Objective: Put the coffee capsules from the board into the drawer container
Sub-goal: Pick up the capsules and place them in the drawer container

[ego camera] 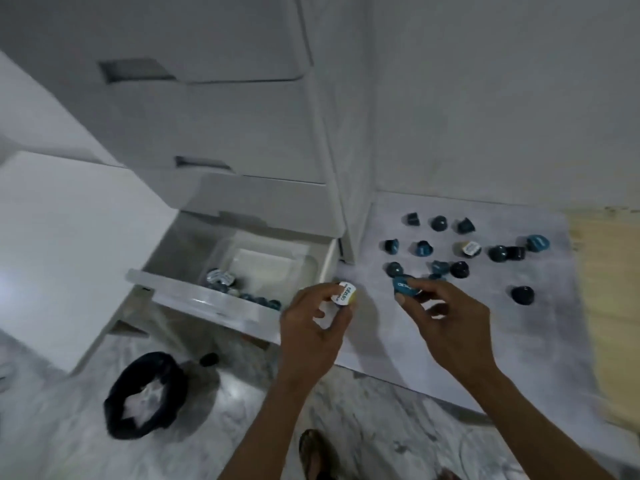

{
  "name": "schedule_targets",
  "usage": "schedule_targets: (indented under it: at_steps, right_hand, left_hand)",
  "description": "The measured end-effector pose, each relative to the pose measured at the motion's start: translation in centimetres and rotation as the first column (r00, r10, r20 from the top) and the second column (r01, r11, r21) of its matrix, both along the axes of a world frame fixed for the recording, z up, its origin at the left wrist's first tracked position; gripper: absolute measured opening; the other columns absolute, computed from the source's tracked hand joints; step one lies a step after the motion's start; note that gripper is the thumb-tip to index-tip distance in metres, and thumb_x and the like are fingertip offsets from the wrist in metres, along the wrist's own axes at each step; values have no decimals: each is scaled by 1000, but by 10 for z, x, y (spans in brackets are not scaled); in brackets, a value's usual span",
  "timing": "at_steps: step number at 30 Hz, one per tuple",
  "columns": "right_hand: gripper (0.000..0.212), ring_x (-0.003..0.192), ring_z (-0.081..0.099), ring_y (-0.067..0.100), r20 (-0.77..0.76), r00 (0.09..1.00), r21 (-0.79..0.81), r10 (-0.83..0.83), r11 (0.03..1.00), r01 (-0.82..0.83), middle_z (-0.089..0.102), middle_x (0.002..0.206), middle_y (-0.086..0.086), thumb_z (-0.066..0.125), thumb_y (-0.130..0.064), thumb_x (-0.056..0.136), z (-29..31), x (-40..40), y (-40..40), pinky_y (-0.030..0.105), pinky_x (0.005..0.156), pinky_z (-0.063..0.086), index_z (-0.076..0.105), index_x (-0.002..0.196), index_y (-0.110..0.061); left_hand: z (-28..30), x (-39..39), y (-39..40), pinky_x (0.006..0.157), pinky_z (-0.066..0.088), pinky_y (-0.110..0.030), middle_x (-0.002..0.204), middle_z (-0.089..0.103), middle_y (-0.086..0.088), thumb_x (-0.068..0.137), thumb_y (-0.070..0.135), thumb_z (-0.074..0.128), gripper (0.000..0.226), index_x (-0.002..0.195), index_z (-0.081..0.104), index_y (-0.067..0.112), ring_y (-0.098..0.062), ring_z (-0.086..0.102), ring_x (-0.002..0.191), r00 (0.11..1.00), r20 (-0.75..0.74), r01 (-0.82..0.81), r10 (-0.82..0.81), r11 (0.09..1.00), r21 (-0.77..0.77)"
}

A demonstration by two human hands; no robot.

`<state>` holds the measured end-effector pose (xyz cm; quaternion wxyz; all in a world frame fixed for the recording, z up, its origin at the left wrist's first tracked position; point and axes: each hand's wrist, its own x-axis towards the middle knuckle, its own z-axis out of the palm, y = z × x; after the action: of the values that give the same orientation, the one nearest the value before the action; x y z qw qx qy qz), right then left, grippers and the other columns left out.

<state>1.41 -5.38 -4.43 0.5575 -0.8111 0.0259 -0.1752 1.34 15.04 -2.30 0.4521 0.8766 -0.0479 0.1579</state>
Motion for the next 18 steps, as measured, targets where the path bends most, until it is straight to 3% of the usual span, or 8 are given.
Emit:
schedule_targets:
  at_steps: [5, 8, 13, 18]
  right_hand:
    - [25, 81, 67, 7, -10, 993, 80, 119, 990, -118, 71, 90, -20, 81, -18, 77, 21, 25, 86, 23, 65, 54, 72, 98, -28]
    - [24, 80, 66, 6, 3, 992, 44, 123, 991, -123, 70, 90, -21, 81, -17, 77, 19, 40, 137, 25, 64, 55, 73, 97, -27]
    - [19, 76, 65, 6, -74, 991, -57, 113, 992, -117, 70, 89, -20, 82, -19, 76, 3, 65, 208, 23, 62, 54, 75, 93, -22]
    - [18, 73, 64, 6, -173, 975, -134, 137, 978, -161, 67, 86, -24, 82, -19, 76, -15, 95, 253, 16, 64, 51, 74, 92, -24]
  left_hand:
    - [21, 14, 115, 61, 49, -13, 93, 70, 19, 76, 28, 81, 25, 98, 70, 26, -5, 64, 76, 992, -52, -116, 118, 992, 53]
    - [26, 33, 185, 64, 55, -24, 91, 70, 21, 75, 30, 82, 22, 93, 70, 31, -4, 66, 76, 989, -94, -111, 115, 992, 54]
    - [20, 84, 279, 63, 55, -19, 86, 71, 13, 74, 23, 82, 21, 92, 72, 22, -3, 66, 77, 978, -207, 55, -23, 987, 152]
    - [0, 144, 309, 62, 47, -8, 79, 69, 13, 74, 17, 82, 17, 89, 73, 19, 3, 63, 76, 924, -317, 288, -213, 933, 215]
